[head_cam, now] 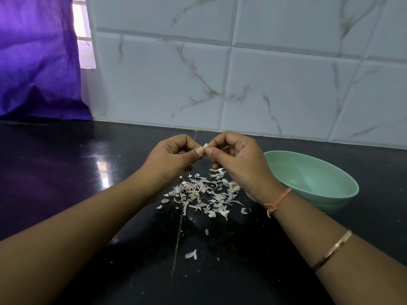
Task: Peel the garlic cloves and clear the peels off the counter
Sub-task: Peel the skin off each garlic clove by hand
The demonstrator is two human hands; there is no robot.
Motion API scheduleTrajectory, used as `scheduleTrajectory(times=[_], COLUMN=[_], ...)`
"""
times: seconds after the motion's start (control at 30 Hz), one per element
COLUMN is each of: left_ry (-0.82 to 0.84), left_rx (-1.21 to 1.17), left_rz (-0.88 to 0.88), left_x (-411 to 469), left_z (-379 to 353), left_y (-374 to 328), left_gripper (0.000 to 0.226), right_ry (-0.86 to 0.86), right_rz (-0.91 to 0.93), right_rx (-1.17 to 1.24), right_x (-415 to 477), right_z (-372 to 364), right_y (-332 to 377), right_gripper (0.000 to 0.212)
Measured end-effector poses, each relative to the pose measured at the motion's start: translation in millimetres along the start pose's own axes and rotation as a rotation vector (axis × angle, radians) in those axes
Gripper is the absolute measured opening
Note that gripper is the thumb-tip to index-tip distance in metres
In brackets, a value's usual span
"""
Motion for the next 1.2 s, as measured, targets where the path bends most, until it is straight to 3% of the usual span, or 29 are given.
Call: scheduleTrajectory(times=[0.3, 0.43, 0.67, 0.8, 0.93, 1.03, 1.2], left_ry=[-0.113, -0.182, -0.218, -0.217, -0.223, -0.223, -0.224], left_rx=[-0.021, -0.034, 0.085, 0.121, 0.138, 0.159, 0.161], left_rz=[0.018, 0.046, -0.054, -0.070, -0.073, -0.072, -0.072], left_x=[-0.4, 3.2, 1.7, 0.8, 0.3, 0.1, -0.2], left_z=[4.0, 10.2, 10.9, 10.2, 10.2, 10.0, 10.1], left_y=[2.1, 6.0, 1.6, -0.8, -1.2, -1.4, -1.3], left_gripper=[0.018, 0.015, 0.012, 0.010, 0.009, 0.008, 0.012], right_ry=[-0.008, 0.001, -0.011, -0.030, -0.009, -0.003, -0.027], right_rz=[-0.004, -0.101, -0.064, -0.141, -0.125, -0.183, -0.100], right_rx=[-0.120, -0.126, -0.336, -0.253, -0.322, -0.246, -0.433], right_x=[-2.3, -2.4, -0.9, -1.1, 0.1, -0.9, 1.5], right_z=[-3.6, -5.6, -3.2, -0.1, 0.2, -1.1, 0.5], right_y=[3.0, -0.6, -4.9, -7.7, -6.5, -8.4, -6.3], right_gripper=[0.013, 0.021, 0.016, 0.016, 0.021, 0.012, 0.018])
Point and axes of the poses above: each hand's wrist, its own x-axis towards the middle knuckle, its own z-axis out of the back of the hand, y = z × x, the point moved 4 cm from there along x, towards the middle knuckle, and after that the axes turned 4 degrees about y, right-handed, at the moved point
